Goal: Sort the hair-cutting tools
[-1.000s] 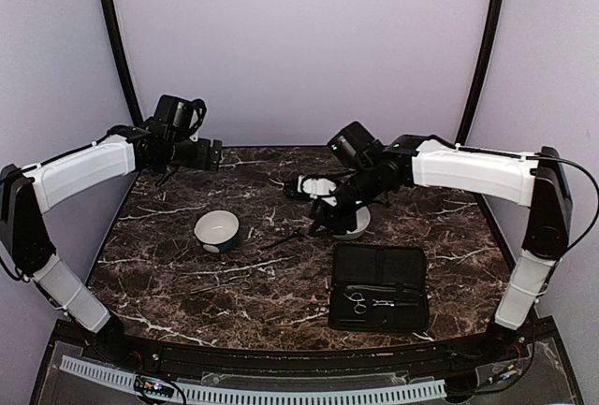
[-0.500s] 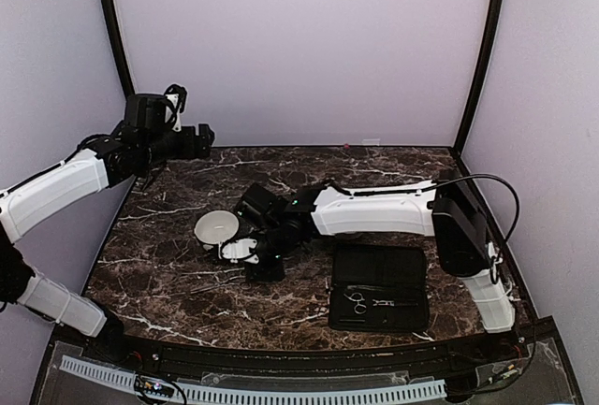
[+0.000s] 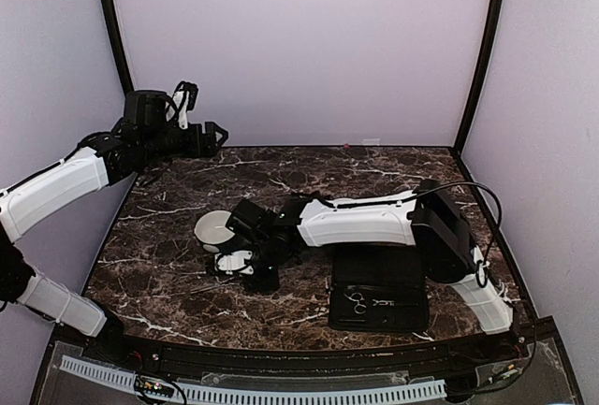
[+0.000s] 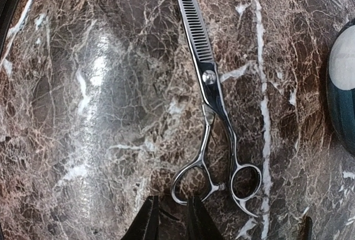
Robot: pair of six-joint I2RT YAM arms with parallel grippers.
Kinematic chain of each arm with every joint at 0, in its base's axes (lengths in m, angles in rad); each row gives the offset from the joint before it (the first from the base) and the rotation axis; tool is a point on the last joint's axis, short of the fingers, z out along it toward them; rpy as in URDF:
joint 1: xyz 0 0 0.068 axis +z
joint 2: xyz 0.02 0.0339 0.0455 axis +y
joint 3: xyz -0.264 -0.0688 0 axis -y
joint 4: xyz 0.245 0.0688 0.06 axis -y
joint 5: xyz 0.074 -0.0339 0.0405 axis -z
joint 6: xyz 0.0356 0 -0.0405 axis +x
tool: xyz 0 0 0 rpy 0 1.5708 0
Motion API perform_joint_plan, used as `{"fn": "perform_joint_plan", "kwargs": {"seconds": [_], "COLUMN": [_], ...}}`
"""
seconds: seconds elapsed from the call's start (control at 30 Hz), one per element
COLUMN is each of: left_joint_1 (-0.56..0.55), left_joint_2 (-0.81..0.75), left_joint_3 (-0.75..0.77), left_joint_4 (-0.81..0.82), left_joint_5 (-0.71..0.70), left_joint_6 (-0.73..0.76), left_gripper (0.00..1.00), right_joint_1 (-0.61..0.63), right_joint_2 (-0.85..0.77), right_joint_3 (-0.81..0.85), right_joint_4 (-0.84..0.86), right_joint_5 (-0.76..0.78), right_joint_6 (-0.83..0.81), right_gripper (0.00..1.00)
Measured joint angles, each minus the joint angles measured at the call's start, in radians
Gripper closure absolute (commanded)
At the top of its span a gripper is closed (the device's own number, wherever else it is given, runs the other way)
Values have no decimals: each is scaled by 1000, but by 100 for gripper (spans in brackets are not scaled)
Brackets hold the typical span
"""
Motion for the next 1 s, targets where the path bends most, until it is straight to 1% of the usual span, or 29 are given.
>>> {"fn": "perform_joint_plan", "kwargs": {"seconds": [0.3, 0.47, 0.5, 0.63, 0.7, 0.77, 1.0], "left_joint_1": [0, 0, 0, 0, 0, 0, 0], "left_joint_2": [0, 0, 0, 0, 0, 0, 0], "left_joint_3": [0, 0, 0, 0, 0, 0, 0], "left_joint_4": [-2, -5, -5, -9, -9, -9, -10], "left_joint_5": [3, 3, 3, 0, -2, -5, -7], "left_joint_6": [19, 29, 32, 43, 47, 49, 52], "left_gripper": [16, 16, 16, 16, 16, 16, 17], "right_joint_1": [1, 1, 1, 2, 3, 4, 5], "right_joint_2": [68, 84, 84, 83, 70, 19, -114], "right_joint_3": [71, 97, 99, 100, 80, 7, -148], "right_joint_4": [-17, -29, -34, -45, -41, -47, -95], "right_joint_5": [-9, -14, -16, -13, -5, 13, 43], "right_joint_6": [11, 16, 16, 7, 3, -2, 11], "right_gripper": [81, 98, 100, 100, 100, 100, 100]}}
